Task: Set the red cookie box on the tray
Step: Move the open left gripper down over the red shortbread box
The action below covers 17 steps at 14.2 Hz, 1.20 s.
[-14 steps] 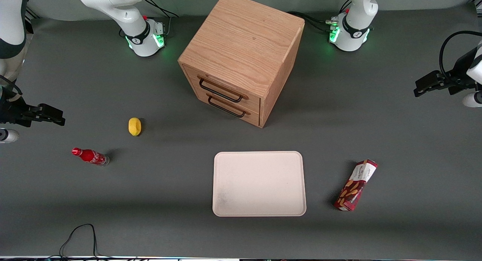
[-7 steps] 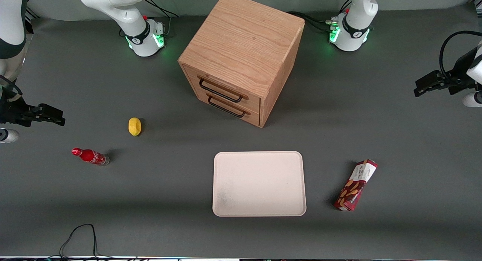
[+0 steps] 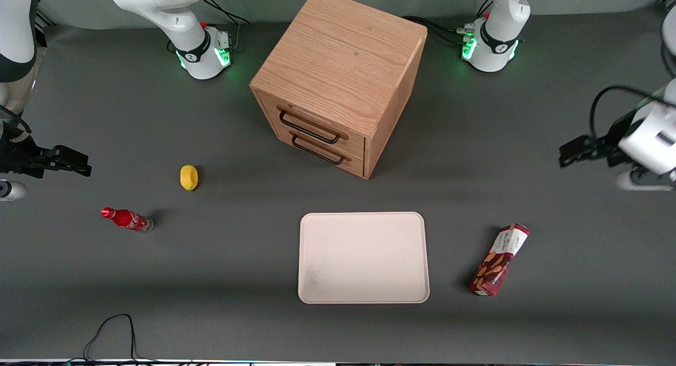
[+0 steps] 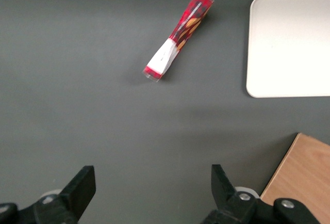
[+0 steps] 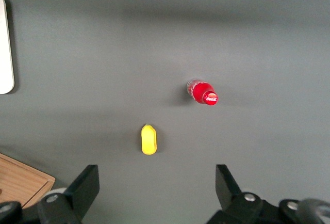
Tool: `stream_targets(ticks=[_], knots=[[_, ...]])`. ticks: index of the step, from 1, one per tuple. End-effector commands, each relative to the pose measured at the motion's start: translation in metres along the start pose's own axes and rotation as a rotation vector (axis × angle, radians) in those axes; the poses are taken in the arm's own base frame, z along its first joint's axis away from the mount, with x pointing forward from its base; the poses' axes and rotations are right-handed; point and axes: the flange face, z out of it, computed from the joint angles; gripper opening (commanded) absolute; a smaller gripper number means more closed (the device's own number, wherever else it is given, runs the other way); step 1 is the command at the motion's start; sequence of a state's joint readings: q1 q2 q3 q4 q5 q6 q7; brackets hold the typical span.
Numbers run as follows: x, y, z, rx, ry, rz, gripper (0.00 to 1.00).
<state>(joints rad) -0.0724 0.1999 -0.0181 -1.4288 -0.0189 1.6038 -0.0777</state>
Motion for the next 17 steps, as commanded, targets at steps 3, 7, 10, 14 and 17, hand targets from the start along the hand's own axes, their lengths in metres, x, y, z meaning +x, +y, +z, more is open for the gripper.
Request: stream_targets(ticks=[3,7,10,14,17], knots=[[0.059,0.032,0.007,-0.002,0.042,0.023,1.0],[0.072,0.036,0.011,-0.006,0.082,0.043,1.0],[0.081,0.035,0.022,0.034,0.102,0.182,1.0],[0.085,0.038,0.021,0.069,0.126,0.449,1.0],[0.09,0.037,0.029,0.073,0.132,0.515,1.0]])
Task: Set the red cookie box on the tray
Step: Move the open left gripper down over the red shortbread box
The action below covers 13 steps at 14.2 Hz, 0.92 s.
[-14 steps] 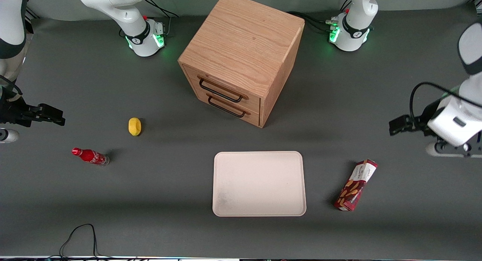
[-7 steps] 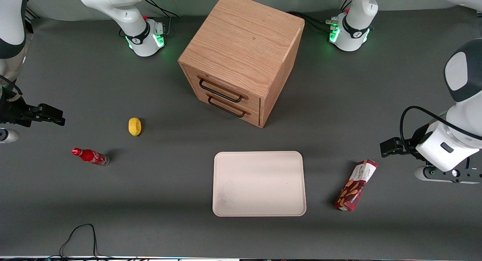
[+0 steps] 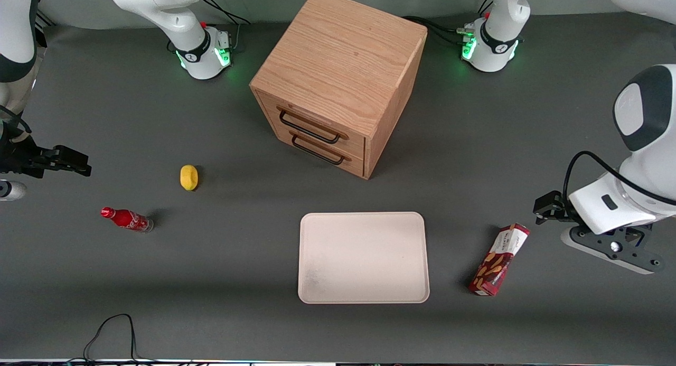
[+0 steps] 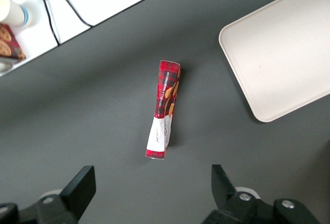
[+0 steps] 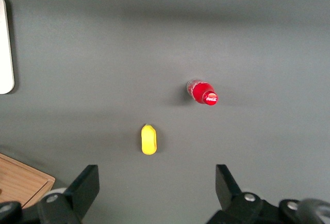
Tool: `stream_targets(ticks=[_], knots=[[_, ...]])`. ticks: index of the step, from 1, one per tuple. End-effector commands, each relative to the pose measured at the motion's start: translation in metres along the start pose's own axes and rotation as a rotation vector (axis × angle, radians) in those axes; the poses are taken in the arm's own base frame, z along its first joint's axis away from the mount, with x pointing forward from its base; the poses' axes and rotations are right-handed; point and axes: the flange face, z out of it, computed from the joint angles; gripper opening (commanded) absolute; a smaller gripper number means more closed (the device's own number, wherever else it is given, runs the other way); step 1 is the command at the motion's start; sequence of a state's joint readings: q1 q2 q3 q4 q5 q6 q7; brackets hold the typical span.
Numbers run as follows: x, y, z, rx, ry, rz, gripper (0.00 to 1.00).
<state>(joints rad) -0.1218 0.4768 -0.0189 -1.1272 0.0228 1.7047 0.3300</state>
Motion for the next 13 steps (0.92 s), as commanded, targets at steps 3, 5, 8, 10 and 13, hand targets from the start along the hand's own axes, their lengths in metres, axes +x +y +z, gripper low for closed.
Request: stream_targets(ticks=[3,5,8,10,13], knots=[[0.003,0.0,0.043,-0.005,-0.039,0.087,1.0],[0.001,0.003,0.07,-0.016,-0.065,0.092,1.0],[0.006,0.005,0.133,-0.043,-0.135,0.102,1.0],[0.009,0.006,0.17,-0.051,-0.139,0.131,1.0],[0.003,0.001,0.206,-0.055,-0.126,0.171,1.0]])
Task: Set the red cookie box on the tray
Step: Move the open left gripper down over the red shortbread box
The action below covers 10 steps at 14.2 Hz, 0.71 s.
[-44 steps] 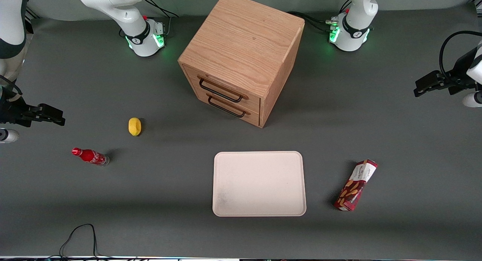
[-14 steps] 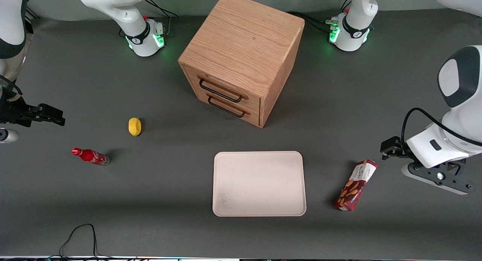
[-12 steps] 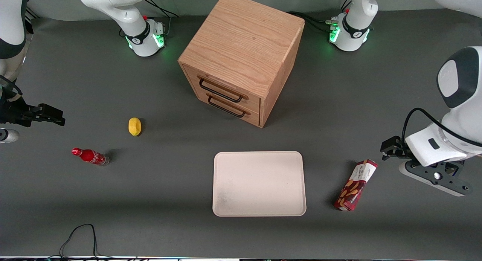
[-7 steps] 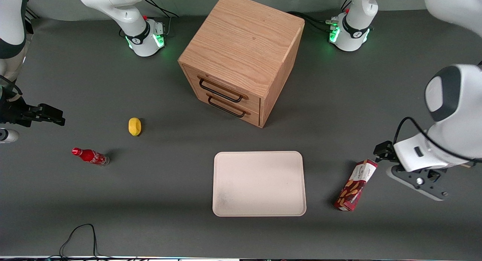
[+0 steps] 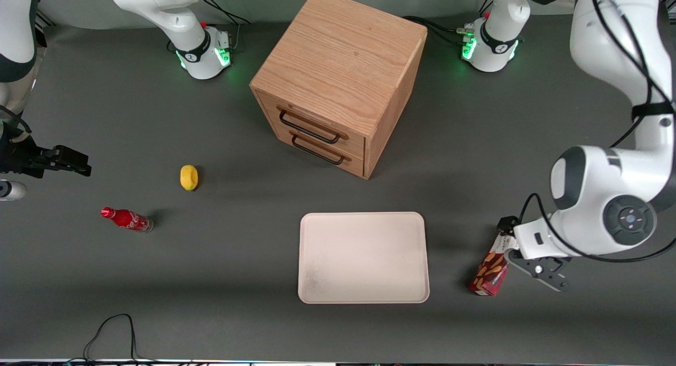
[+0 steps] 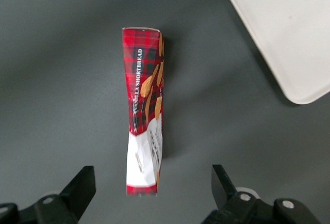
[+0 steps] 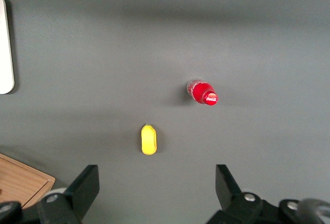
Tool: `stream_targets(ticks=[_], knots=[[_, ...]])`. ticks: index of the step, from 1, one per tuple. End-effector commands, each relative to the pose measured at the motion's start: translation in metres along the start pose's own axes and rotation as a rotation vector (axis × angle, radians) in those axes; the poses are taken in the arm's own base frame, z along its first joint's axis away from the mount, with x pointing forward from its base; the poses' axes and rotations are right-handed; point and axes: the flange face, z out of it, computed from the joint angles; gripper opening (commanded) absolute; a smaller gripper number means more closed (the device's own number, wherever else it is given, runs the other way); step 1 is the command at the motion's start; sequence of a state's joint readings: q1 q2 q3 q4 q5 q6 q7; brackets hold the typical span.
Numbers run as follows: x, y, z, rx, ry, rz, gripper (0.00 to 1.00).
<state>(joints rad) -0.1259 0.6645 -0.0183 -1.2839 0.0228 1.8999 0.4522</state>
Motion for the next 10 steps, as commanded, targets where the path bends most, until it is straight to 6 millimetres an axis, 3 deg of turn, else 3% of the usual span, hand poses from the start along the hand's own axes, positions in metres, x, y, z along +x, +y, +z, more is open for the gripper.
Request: stream_targets(ticks=[1,10], knots=[[-0.003,-0.005,0.023,0.002,0.013,0.044,1.0],[0.009,-0.022,0.078,0.007,0.102,0.043,1.0]])
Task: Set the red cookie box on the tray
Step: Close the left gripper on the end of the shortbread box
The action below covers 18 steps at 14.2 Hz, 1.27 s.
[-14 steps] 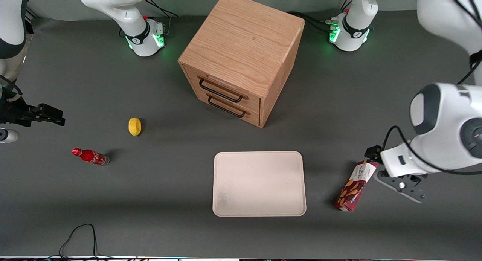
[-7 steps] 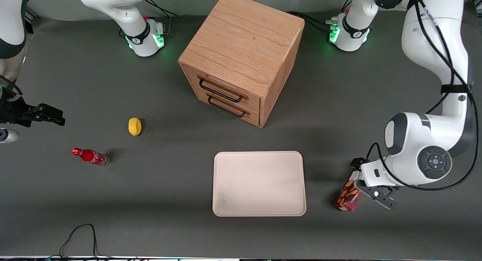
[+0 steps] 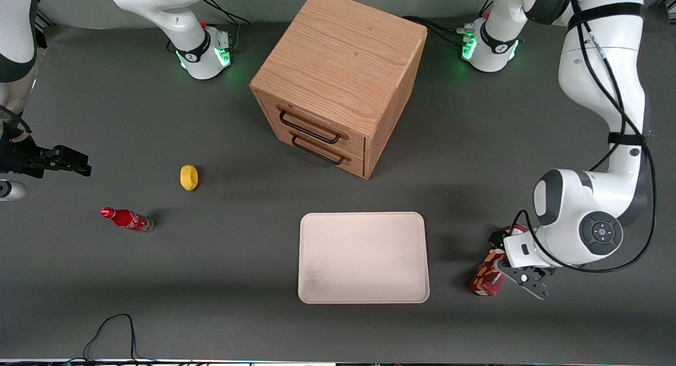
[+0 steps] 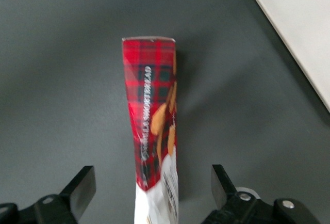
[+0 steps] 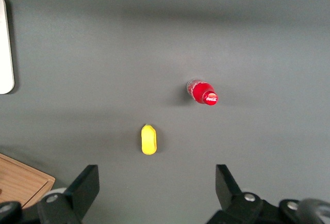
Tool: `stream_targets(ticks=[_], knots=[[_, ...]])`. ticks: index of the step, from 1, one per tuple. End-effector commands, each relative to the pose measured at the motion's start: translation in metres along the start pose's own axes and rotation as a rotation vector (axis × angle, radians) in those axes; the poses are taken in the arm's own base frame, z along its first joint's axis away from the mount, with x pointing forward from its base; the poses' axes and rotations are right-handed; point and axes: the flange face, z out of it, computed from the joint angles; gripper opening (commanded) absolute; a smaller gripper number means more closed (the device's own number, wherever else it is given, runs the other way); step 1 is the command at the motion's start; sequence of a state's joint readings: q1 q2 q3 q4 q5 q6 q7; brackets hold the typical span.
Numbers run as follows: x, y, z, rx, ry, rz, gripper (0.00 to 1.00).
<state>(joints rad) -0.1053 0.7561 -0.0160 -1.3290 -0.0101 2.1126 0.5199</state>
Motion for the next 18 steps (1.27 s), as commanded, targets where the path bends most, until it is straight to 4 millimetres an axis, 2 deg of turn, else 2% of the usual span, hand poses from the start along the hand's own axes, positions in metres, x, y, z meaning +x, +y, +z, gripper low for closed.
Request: stream_targets(ticks=[1,3,4,8,9,10,14,17,18], knots=[[0.0,-0.002,0.014,-0.006,0.014,0.011,0.99],[-0.001,-0.002,0.023,-0.005,0.01,0.009,0.95],[0.001,-0.001,0.023,-0.005,0.012,0.01,0.88],[0.001,0.0,0.019,-0.006,0.012,0.007,0.19],[0.001,0.0,0.019,-0.006,0.011,0.007,0.05],[0.001,0.0,0.019,-0.007,0.011,0.006,0.0],[0.001,-0.002,0.014,-0.004,0.018,0.007,0.0],[0.005,-0.004,-0.012,0.002,0.029,0.006,0.0],[0.005,-0.004,-0.029,0.0,0.028,0.007,0.0]])
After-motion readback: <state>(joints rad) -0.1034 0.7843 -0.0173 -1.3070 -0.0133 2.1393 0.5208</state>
